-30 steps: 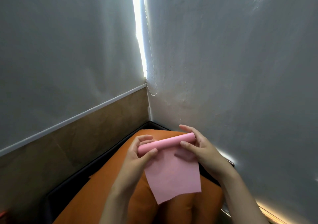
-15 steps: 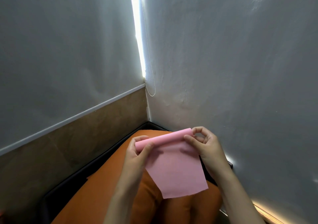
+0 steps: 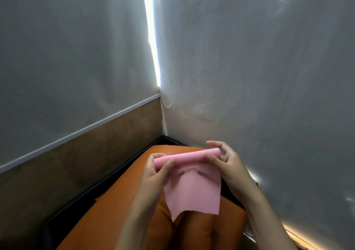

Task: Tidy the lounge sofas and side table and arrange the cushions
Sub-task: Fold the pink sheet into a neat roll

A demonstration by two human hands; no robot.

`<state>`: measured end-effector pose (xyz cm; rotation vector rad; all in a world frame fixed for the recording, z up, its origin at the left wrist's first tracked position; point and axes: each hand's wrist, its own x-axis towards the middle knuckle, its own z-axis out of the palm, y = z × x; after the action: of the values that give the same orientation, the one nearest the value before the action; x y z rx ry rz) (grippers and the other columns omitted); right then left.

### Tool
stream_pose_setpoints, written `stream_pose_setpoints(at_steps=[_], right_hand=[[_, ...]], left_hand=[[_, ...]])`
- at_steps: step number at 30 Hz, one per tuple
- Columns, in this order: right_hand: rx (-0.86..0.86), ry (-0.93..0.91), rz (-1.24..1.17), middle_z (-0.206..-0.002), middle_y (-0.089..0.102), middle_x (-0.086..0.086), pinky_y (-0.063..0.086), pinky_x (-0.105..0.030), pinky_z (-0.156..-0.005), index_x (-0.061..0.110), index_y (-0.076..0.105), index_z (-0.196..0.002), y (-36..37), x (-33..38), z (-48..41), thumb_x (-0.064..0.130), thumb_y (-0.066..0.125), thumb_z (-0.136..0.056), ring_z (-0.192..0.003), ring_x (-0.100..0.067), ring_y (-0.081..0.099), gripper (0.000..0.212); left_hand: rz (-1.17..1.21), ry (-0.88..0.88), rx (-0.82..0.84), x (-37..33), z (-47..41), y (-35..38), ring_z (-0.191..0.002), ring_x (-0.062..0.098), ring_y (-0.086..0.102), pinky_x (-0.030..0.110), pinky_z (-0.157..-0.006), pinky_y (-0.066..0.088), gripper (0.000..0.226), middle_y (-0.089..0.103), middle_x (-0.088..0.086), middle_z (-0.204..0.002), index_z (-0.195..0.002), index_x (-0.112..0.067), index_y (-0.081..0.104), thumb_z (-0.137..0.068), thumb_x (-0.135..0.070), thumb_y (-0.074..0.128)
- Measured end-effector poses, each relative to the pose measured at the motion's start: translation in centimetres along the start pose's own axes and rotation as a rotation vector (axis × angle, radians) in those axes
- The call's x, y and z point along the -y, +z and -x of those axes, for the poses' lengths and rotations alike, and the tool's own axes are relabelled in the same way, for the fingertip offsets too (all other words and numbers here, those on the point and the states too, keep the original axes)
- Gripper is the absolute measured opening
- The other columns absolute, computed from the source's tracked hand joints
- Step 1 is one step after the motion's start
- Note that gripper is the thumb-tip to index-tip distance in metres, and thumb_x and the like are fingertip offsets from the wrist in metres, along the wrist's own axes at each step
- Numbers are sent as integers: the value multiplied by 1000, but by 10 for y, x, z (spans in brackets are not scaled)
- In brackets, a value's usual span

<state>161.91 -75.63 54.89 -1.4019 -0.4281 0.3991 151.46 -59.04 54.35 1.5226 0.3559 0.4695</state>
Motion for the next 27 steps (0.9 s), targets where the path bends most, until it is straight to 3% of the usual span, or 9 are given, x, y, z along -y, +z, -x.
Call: stream_pose_setpoints(at_steps=[4, 11, 17, 22, 27], right_hand=[[21, -54, 125, -86, 70, -6, 55, -30, -65, 22, 69, -93, 1, 4, 5, 30, 79, -79, -76, -16, 65, 19], [52, -59, 44, -77, 64, -7, 55, -33, -61, 12, 67, -88, 1, 8, 6, 27, 77, -74, -70, -17, 62, 23], [55, -86, -1, -76, 68, -3, 53, -27, -58, 6, 70, -87, -3, 9, 3, 22, 79, -73, -71, -14, 63, 23], [60, -60, -30, -81, 69, -6, 57, -32, -65, 13, 71, -90, -5, 6, 0, 19, 77, -71, -76, -18, 65, 20], [94, -52, -44, -82, 69, -3, 55, -29, -67, 17, 70, -92, -5, 5, 0, 12, 78, -68, -77, -18, 65, 26]], left_hand=[[-58, 2, 31, 1, 1, -1, -75, 10, 56, 20, -58, 46, 39, 58, 7, -89, -107, -9, 51, -83, -38, 62], [-125, 1, 110, -9, 1, -7, -53, 0, 49, 14, -47, 40, 22, 51, 1, -70, -97, -5, 46, -94, -24, 57], [-131, 65, 78, -15, 3, -13, -61, 5, 53, 18, -50, 42, 36, 57, -3, -71, -92, -10, 52, -81, -37, 73], [-62, 58, 23, -16, 2, -16, -68, 5, 55, 22, -57, 42, 38, 59, -8, -74, -97, -10, 58, -84, -45, 61], [-31, 73, 8, -17, 1, -14, -69, 6, 64, 23, -58, 53, 13, 65, -1, -84, -101, -11, 58, -93, -20, 57]])
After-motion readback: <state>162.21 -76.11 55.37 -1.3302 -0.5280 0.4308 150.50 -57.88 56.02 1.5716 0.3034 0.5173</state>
